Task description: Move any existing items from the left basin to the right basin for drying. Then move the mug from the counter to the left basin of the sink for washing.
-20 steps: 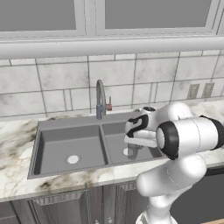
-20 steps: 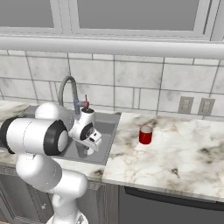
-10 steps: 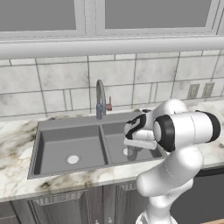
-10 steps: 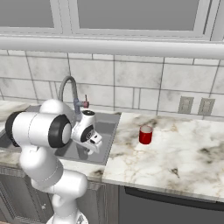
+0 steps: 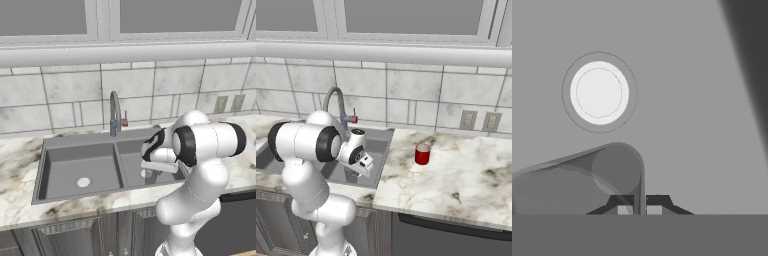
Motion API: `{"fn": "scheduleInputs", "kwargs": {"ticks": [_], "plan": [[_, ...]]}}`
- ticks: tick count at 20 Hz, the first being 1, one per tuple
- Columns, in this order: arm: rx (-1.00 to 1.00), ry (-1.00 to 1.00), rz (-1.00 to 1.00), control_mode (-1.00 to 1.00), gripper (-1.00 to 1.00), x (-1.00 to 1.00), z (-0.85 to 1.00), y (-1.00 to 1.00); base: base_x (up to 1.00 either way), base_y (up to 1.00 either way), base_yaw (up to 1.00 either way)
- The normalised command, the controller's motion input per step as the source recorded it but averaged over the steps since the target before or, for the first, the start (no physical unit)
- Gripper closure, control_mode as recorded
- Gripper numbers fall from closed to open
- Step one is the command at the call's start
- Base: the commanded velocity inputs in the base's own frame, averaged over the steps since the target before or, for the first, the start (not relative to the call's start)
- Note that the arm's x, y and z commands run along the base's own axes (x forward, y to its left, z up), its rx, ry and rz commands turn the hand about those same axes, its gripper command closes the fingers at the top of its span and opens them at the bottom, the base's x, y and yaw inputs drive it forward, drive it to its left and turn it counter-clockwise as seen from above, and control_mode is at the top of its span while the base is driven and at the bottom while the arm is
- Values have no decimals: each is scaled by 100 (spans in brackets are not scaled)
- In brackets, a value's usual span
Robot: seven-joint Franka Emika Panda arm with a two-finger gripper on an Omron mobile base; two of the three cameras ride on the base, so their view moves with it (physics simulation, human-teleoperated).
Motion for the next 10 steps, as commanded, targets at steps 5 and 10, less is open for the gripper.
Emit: {"fn": "scheduleInputs", "kwargs": {"ticks": [5,10], "plan": [[0,0,0,-100,100,6,-15,0,0,0,0],[0,0,0,-100,100,6,-13,0,0,0,0]]}}
